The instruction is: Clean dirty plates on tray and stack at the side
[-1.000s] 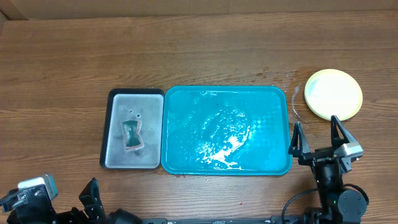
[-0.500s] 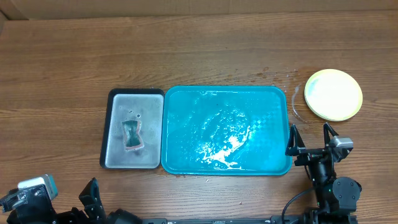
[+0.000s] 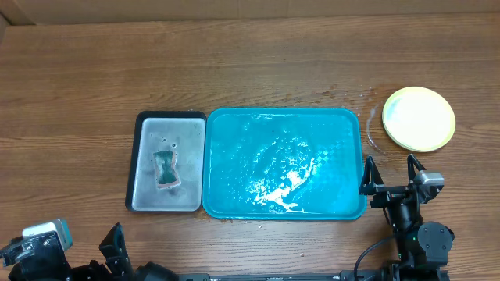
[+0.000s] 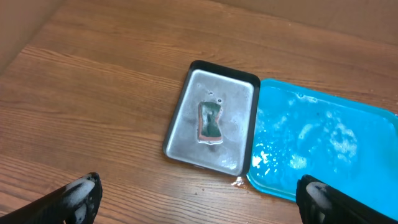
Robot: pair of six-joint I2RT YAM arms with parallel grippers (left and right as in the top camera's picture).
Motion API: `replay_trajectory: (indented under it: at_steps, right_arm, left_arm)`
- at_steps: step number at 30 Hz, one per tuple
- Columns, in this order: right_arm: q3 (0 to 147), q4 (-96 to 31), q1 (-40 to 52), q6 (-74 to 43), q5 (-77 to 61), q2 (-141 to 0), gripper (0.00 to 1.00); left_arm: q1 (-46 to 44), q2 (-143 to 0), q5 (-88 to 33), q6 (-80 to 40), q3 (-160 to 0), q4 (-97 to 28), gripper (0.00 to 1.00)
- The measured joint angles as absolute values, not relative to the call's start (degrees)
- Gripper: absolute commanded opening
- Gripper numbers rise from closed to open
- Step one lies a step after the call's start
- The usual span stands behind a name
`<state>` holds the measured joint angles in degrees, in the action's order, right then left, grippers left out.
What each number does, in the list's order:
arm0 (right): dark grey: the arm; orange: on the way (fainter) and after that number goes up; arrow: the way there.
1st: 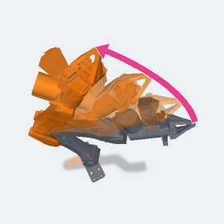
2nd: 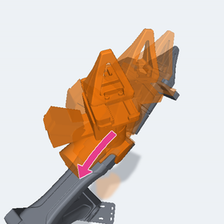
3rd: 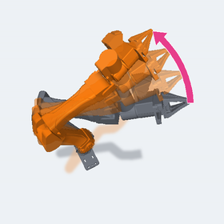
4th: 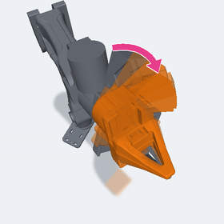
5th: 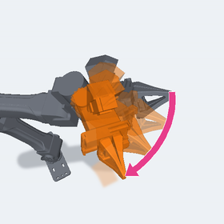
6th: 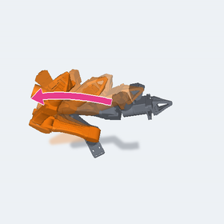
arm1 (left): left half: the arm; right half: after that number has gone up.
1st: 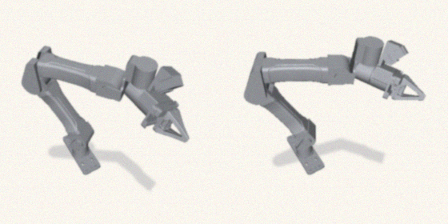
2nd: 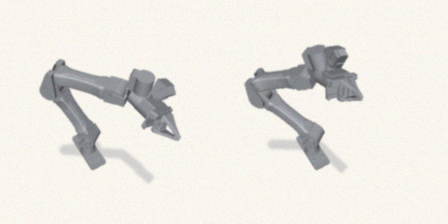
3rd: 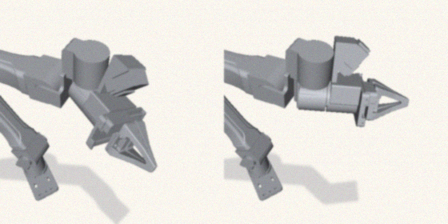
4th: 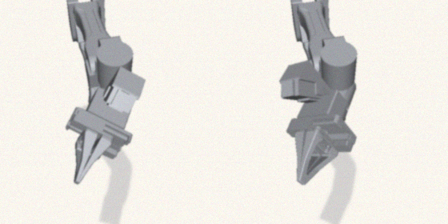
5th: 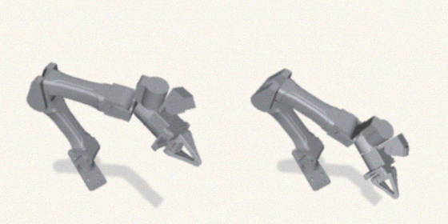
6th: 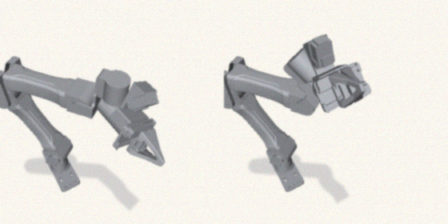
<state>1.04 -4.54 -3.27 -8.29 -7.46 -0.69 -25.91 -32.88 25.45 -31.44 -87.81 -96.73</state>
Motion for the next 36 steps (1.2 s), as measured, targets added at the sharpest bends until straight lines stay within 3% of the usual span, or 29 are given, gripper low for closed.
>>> replay_trajectory:
  at_steps: [32, 36]
  right_arm:
    - [1.06, -4.51, -3.27, -8.29, -7.46, -0.69, 1.0]
    - [1.06, -4.51, -3.27, -8.29, -7.44, -0.69, 1.0]
  left_arm:
    - [-25.91, -32.88, 24.91, -31.44, -87.81, -96.51, 1.0]
    - [-24.36, -32.88, 23.7, -31.59, -87.61, -90.87, 0.99]
